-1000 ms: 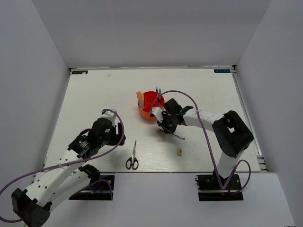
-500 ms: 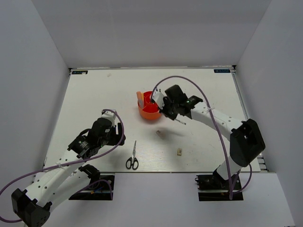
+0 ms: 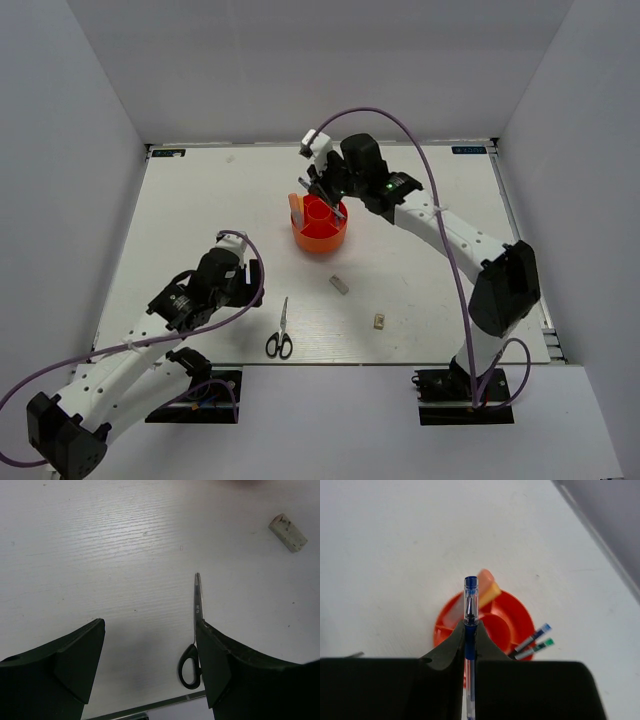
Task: Sort the stationery into containers
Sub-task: Place the pen in the storage box.
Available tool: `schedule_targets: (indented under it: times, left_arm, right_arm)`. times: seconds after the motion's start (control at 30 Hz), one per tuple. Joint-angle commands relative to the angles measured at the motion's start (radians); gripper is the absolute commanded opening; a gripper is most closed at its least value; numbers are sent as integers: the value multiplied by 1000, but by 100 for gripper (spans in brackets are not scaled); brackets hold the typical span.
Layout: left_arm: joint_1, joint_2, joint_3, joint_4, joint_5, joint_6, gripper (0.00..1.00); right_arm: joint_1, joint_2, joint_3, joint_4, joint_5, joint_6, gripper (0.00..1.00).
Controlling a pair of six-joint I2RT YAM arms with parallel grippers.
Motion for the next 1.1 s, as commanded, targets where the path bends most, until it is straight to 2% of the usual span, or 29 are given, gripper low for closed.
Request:
schedule_targets:
  times: [0.0, 0.17, 0.23, 0.27, 0.33, 0.37, 0.5, 0.63, 0.87, 0.97, 1.07]
  left_arm:
    - [4, 8, 9, 1, -25, 14, 83]
    - [4, 23, 9, -5, -36, 17, 83]
    - [3, 26, 11, -3, -40, 17, 83]
    - [4, 31, 12, -7, -42, 19, 83]
    - [4, 31, 9, -2, -48, 17, 83]
    - [3, 34, 9, -3, -48, 17, 83]
    - [4, 41, 12, -2, -51, 20, 83]
    - [3, 43, 11, -4, -53, 19, 83]
    - [4, 43, 12, -8, -56, 19, 83]
    - [4, 48, 12, -5, -53, 20, 83]
    - [4, 46, 12, -7, -54, 20, 83]
  right_arm:
    - [-3, 71, 55, 130, -186, 140, 0]
    - [-9, 168, 84, 216, -439, 139, 0]
    - [-11, 182, 97, 234, -504, 120, 0]
    - [-18, 193, 95, 242, -592, 105, 0]
    - [-24, 196, 69, 257, -636, 91, 0]
    - [-40, 199, 58, 313, -698, 92, 0]
    - [-78, 205, -17, 430, -786, 132, 0]
    - [-119, 217, -98, 652, -893, 194, 0]
    - [-162, 242, -173, 811, -959, 231, 0]
    - [-178, 254, -215, 964, -987, 270, 0]
    - [-190, 266, -250, 1032, -1004, 277, 0]
